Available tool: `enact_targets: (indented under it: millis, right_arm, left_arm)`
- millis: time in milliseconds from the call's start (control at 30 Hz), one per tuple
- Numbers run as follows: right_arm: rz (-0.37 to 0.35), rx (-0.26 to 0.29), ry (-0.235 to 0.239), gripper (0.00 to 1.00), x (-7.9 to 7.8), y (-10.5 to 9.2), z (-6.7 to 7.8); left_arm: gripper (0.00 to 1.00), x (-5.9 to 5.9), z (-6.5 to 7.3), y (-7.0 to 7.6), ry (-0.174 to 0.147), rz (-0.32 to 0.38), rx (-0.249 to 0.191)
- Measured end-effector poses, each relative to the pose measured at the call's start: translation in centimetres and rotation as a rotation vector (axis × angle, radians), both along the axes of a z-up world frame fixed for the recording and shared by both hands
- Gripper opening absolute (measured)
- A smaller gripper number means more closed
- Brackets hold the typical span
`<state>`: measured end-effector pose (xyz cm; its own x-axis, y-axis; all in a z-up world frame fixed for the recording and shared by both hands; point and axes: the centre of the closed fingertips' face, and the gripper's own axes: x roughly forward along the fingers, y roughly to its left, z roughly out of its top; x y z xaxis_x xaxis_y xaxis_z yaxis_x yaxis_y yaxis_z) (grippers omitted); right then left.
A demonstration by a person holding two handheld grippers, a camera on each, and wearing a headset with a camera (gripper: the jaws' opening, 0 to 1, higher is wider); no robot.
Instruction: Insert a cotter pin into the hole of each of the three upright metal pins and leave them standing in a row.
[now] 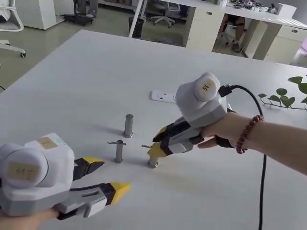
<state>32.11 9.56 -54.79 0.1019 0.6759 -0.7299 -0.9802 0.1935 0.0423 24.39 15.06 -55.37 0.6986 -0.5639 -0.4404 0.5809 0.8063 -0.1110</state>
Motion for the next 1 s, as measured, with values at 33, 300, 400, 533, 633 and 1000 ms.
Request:
enact_targets:
  millis: [33,300,400,533,633,1000]
  right_arm:
    - [-0.014,0.013,0.003,0.22,0.1,0.2,0.3]
    - [-0.158,0.152,-0.003,0.29,2.2,1.9,2.4]
    - [-0.183,0.165,-0.011,0.30,2.8,2.4,2.5]
    - [-0.197,0.170,-0.053,0.28,3.6,3.2,2.3]
    - [-0.204,0.198,-0.050,0.27,3.9,3.9,2.4]
    - [-0.223,0.189,-0.076,0.29,6.1,5.3,0.9]
  left_arm:
    - [0.45,0.0,0.1,0.0,0.000,0.000,0.000]
    - [0.46,-0.1,0.5,0.1,-0.009,0.004,-0.006]
    - [0.47,-0.1,0.6,0.2,-0.011,0.006,-0.008]
    - [0.48,-0.2,0.7,0.5,-0.013,0.005,-0.011]
    - [0.51,-0.3,0.6,0.6,-0.005,0.003,-0.015]
    - [0.54,-0.7,0.7,0.8,-0.003,0.001,-0.042]
